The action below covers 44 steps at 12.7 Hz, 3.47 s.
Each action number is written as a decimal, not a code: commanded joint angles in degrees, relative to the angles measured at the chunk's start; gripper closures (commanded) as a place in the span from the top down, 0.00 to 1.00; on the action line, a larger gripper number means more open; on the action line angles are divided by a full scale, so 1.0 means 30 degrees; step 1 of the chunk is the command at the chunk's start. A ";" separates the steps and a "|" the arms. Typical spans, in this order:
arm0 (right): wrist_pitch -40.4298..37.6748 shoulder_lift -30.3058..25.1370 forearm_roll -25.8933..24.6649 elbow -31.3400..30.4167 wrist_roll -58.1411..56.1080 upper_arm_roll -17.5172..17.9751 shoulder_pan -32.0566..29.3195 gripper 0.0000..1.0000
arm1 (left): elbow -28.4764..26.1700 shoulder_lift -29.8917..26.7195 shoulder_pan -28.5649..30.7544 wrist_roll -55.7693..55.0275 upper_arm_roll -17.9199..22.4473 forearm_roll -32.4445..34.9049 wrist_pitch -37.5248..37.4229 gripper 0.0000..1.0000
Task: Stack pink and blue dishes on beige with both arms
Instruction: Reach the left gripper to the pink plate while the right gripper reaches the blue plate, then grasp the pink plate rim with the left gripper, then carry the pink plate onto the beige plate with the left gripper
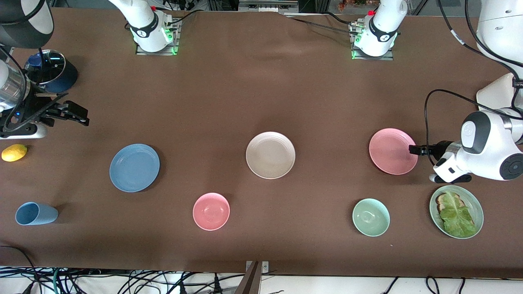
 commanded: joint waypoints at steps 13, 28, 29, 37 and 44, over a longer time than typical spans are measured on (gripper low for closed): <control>0.7278 0.3572 0.0099 -0.3939 -0.2358 0.0170 -0.1830 1.00 | -0.8024 -0.1846 0.1431 0.1511 -0.0233 0.0346 0.9358 0.47; 1.4440 0.8346 0.0686 -0.5445 -0.3741 0.0258 -0.3297 0.94 | -0.3340 -0.2342 0.1080 -0.1322 -0.2631 0.0053 0.3034 0.00; 1.4440 0.8347 0.0686 -0.5445 -0.3741 0.0258 -0.3297 0.92 | -0.2872 -0.2343 0.1080 -0.2230 -0.3274 0.0053 0.2565 0.00; 1.4411 0.8493 0.0686 -0.5561 -0.3770 0.0258 -0.3268 0.62 | 0.0674 -0.1060 -0.1753 -0.9292 -0.6386 -0.3226 0.0948 0.00; 1.4382 0.8493 0.0686 -0.5561 -0.3858 0.0258 -0.3267 0.39 | 0.3051 0.2751 -0.6299 -1.2083 -0.6327 -0.3462 0.3140 0.00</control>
